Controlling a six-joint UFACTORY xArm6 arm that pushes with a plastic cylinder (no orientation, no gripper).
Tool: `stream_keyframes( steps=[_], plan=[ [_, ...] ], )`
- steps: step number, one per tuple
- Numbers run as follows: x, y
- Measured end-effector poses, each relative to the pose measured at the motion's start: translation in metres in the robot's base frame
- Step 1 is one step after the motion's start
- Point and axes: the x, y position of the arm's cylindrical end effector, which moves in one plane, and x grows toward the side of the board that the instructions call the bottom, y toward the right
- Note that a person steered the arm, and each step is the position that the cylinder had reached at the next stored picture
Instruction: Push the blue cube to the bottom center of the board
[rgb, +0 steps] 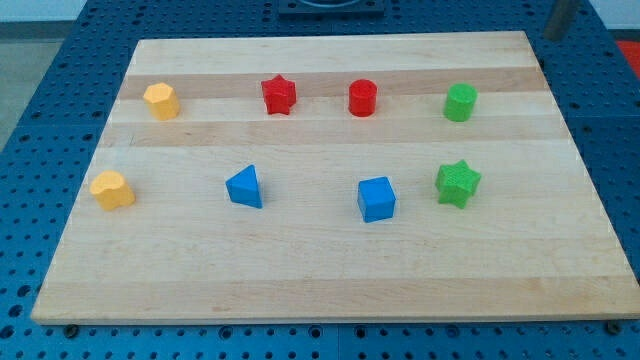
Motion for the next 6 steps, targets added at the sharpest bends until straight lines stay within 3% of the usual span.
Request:
stream_keyframes(
  steps=[1,2,4,5,6],
  plan=[
    [0.000,0.000],
    [0.041,0.000],
    [0.193,0.005],
    [0.189,-0.042],
    [0.188,-0.127]
  ],
)
